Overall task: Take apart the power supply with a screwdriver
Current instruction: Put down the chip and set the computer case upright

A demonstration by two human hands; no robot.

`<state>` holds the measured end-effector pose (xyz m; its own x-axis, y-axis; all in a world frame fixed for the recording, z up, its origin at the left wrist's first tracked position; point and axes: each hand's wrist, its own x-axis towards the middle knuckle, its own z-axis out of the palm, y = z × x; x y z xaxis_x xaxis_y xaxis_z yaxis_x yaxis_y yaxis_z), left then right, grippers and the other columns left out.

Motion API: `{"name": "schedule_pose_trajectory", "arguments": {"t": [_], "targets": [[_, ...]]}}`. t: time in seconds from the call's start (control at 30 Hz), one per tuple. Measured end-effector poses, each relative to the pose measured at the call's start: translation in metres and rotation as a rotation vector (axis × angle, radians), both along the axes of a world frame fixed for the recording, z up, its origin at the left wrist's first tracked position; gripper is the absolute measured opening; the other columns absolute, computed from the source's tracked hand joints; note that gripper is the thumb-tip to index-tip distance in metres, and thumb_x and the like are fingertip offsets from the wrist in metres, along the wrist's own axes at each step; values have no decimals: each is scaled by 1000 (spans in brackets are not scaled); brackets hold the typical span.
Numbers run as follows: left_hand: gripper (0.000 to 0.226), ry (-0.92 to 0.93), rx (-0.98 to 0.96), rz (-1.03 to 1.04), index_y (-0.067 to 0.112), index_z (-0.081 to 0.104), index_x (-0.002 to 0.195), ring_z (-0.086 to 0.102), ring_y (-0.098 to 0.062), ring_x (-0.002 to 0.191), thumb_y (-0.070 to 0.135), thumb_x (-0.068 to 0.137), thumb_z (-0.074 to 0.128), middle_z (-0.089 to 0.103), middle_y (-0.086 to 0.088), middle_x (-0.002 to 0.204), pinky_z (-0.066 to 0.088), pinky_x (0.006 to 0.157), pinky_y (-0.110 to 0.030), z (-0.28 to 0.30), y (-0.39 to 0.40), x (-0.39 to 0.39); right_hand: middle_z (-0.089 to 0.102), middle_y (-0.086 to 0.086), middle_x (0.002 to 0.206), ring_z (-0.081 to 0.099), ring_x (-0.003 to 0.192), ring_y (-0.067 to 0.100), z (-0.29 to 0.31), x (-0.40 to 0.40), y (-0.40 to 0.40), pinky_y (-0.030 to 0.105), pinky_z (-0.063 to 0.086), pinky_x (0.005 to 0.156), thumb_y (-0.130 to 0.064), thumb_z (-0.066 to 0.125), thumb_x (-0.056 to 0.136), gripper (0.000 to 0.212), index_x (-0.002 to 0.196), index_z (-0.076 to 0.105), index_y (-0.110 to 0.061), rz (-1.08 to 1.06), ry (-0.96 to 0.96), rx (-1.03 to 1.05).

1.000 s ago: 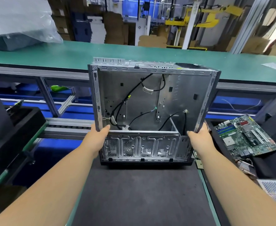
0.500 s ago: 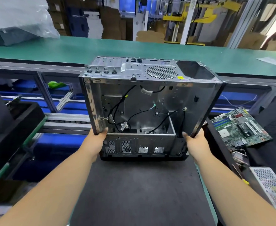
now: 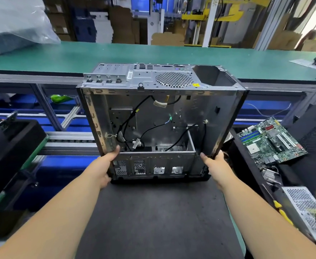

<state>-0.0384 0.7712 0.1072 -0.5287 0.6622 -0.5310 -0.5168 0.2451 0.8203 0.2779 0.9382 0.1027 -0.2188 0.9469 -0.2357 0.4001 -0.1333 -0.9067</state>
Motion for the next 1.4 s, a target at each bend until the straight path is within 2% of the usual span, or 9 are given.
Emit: {"name": "schedule_pose_trajectory", "arguments": {"t": [0.27, 0.6, 0.73, 1.0, 1.1, 1.17, 1.27, 1.33, 1.4], "targets": [[85, 1, 49, -11, 22, 55, 134, 57, -26, 124, 52, 59, 82, 65, -2, 129, 37, 112, -51, 1, 15, -6, 59, -6, 120, 55, 114, 23, -5, -8, 19, 42, 43, 96, -38, 62, 96, 36, 123, 39, -28, 0, 92, -18], [69, 23, 60, -15, 22, 55, 136, 54, -29, 127, 48, 76, 78, 62, -3, 133, 37, 111, -53, 2, 47, -19, 59, -12, 118, 54, 120, 23, -5, -21, 51, 48, 41, 108, -39, 64, 94, 49, 134, 36, -30, -12, 149, -63], [63, 12, 56, -18, 20, 55, 136, 53, -30, 128, 44, 82, 75, 61, -6, 135, 37, 111, -55, 2, 60, -26, 59, -5, 129, 54, 123, 24, -5, -27, 64, 50, 40, 111, -39, 65, 92, 63, 144, 30, -29, -8, 185, -86], [95, 35, 53, -28, 21, 52, 140, 48, -27, 134, 55, 56, 83, 55, -2, 142, 32, 114, -55, 6, 86, -35, 57, -6, 127, 54, 116, 22, -1, -38, 90, 43, 41, 101, -44, 62, 93, 55, 137, 30, -36, -7, 141, -95], [89, 48, 46, -7, 22, 53, 140, 45, -29, 136, 54, 61, 81, 52, -3, 145, 30, 114, -57, 7, 95, -32, 56, -2, 129, 54, 118, 25, 0, -40, 97, 47, 41, 106, -44, 61, 94, 59, 141, 28, -31, 14, 146, -77], [81, 53, 35, 48, 22, 57, 136, 51, -27, 131, 52, 64, 79, 58, -3, 140, 34, 113, -54, 8, 99, -27, 57, -2, 128, 55, 115, 25, 0, -39, 99, 45, 43, 104, -48, 59, 93, 69, 148, 23, -29, 32, 89, -31], [77, 27, -9, 158, 22, 56, 136, 57, -27, 124, 55, 70, 78, 60, -5, 137, 41, 109, -52, 9, 101, -11, 55, -19, 109, 55, 103, 14, -1, -29, 93, 29, 41, 86, -56, 57, 93, 69, 148, 24, -31, 116, -50, 16], [89, -62, -13, 189, 25, 51, 140, 56, -31, 126, 60, 64, 82, 56, -8, 141, 42, 108, -55, 5, 102, 6, 56, -23, 111, 54, 113, 16, -10, -17, 89, 32, 41, 95, -53, 59, 93, 58, 143, 38, -32, 215, -140, 49], [99, -145, -13, 219, 27, 44, 142, 49, -35, 133, 60, 59, 86, 47, -10, 149, 37, 112, -54, 0, 107, 28, 61, -11, 129, 54, 122, 20, -20, -8, 89, 40, 44, 104, -43, 60, 95, 46, 138, 49, -33, 291, -230, 89]]}}
